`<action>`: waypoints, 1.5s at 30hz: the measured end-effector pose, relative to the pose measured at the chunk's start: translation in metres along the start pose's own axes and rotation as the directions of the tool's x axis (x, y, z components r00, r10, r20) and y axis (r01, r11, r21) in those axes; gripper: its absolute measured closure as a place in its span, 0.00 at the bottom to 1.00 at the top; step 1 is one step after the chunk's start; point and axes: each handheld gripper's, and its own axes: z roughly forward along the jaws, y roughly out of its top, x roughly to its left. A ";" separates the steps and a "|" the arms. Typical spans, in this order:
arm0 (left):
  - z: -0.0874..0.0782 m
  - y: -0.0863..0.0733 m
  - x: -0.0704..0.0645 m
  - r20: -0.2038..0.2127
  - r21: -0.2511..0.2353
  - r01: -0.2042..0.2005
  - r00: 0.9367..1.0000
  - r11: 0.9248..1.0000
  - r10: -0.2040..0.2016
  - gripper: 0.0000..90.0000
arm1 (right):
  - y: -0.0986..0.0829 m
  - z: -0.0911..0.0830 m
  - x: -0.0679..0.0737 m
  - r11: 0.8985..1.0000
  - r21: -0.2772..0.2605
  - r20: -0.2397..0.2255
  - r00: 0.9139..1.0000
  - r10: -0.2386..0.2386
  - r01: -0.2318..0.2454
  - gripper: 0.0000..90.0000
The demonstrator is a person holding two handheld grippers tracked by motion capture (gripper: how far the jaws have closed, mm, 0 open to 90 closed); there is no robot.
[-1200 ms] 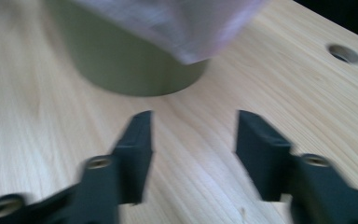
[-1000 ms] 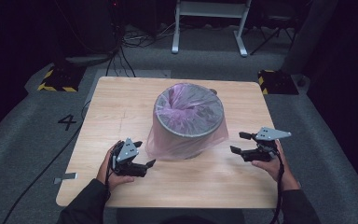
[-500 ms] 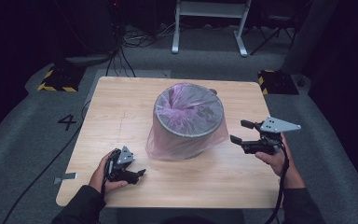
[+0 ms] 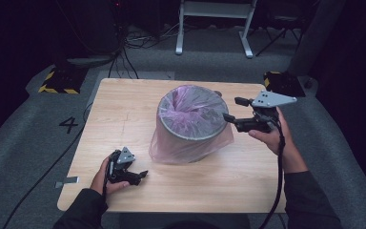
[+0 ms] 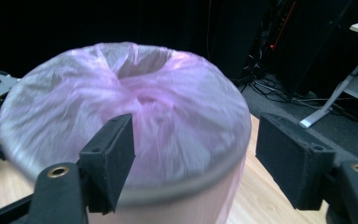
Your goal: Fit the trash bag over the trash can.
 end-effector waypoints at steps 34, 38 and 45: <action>0.001 0.001 0.000 -0.002 0.004 0.003 1.000 1.000 -0.003 0.15 | 0.027 0.122 0.016 0.835 0.509 -0.193 0.973 -0.124 0.207 0.52; 0.001 0.001 0.000 -0.002 0.003 0.004 1.000 1.000 -0.004 0.15 | 0.026 0.126 0.016 0.813 0.540 -0.199 0.972 -0.128 0.218 0.41; 0.001 0.001 0.000 -0.003 0.004 0.003 1.000 1.000 -0.003 0.16 | 0.027 0.135 0.020 0.754 0.595 -0.229 0.958 -0.174 0.279 0.30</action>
